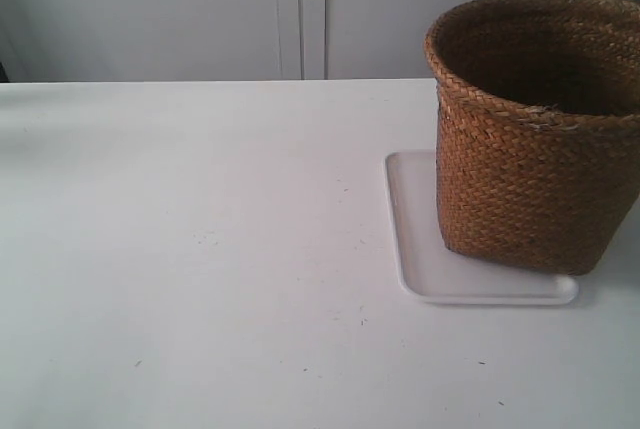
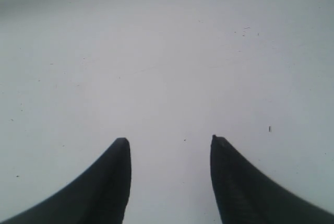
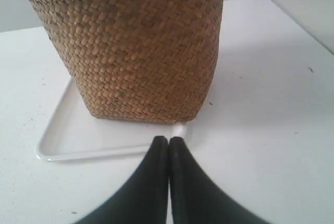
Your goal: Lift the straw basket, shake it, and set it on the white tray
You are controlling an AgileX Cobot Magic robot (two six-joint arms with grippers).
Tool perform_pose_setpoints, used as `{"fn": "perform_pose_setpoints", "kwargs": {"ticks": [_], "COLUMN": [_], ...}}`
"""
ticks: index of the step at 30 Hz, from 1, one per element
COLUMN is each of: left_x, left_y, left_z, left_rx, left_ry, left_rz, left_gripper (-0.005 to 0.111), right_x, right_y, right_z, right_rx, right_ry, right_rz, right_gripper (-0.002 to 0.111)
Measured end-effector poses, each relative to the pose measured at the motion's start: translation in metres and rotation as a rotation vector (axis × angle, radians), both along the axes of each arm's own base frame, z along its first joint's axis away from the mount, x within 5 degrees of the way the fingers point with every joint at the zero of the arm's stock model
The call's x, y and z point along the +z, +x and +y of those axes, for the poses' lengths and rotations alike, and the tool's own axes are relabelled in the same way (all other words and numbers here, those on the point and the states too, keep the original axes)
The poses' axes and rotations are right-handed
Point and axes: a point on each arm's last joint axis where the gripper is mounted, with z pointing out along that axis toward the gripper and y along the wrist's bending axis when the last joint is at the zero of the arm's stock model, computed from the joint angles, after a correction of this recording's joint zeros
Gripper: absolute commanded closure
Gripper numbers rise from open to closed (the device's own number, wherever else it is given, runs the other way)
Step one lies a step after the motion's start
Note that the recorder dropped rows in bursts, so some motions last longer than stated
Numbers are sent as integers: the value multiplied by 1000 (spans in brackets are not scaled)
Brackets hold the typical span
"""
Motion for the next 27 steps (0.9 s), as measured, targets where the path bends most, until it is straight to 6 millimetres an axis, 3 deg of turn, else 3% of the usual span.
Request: {"fn": "perform_pose_setpoints", "kwargs": {"ticks": [27], "left_x": [0], "left_y": [0], "left_z": [0], "left_rx": [0], "left_ry": [0], "left_rz": [0], "left_gripper": [55], "right_x": [-5], "right_y": [-1], "right_z": [1], "right_rx": [0], "right_ry": [19], "right_rz": [46], "right_gripper": [108]}}
